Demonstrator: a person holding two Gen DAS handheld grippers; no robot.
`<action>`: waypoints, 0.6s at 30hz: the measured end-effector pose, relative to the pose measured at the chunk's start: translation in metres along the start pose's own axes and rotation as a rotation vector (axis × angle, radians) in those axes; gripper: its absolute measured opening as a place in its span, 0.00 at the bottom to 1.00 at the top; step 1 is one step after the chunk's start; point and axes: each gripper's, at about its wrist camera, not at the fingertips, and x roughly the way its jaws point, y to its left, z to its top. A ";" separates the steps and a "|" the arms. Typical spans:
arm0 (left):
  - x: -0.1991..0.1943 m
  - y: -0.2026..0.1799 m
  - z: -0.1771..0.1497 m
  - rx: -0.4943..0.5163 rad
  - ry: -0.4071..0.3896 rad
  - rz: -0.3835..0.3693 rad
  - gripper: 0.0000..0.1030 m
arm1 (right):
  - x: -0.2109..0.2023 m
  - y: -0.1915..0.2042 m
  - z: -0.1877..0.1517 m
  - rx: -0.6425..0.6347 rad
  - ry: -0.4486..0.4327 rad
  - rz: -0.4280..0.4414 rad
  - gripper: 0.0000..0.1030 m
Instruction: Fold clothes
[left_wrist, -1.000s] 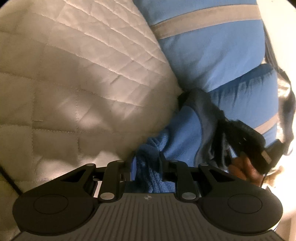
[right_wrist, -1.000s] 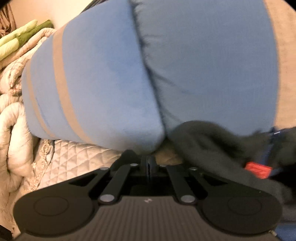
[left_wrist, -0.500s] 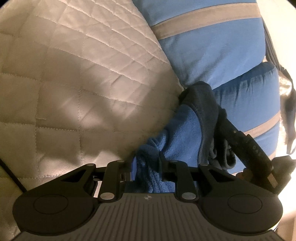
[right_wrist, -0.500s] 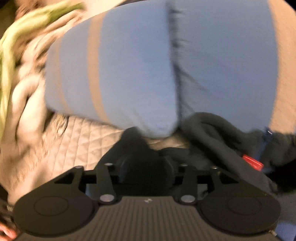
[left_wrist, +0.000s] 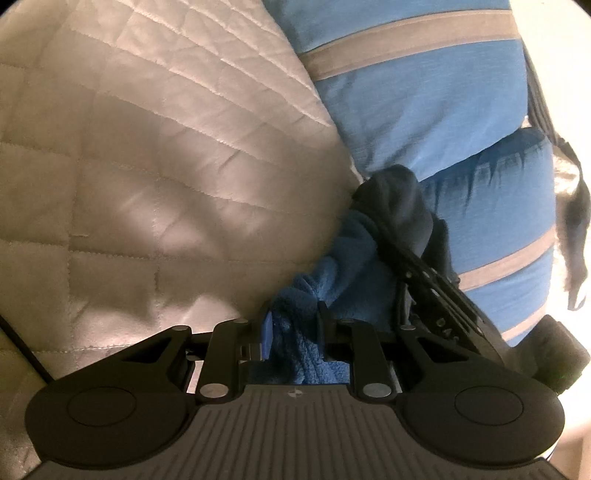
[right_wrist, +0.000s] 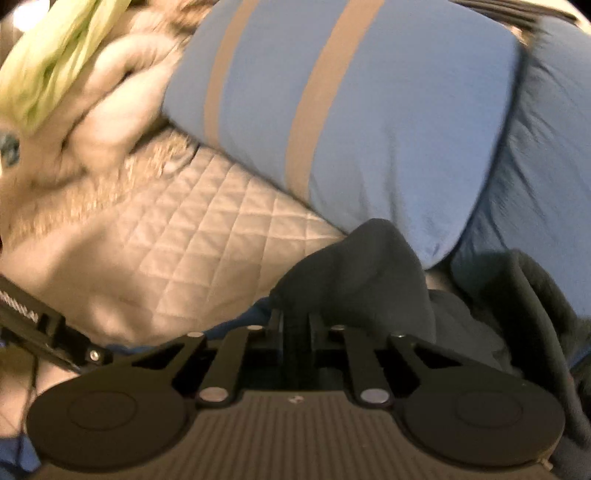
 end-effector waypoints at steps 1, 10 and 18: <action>-0.001 -0.001 0.000 0.003 -0.002 -0.003 0.18 | -0.004 -0.004 -0.001 0.029 -0.006 0.007 0.12; -0.008 -0.015 -0.008 0.063 -0.017 -0.014 0.18 | -0.024 -0.036 -0.017 0.278 -0.001 0.065 0.12; -0.009 -0.048 -0.032 0.301 -0.079 0.088 0.18 | -0.031 -0.026 0.012 0.189 -0.020 0.020 0.57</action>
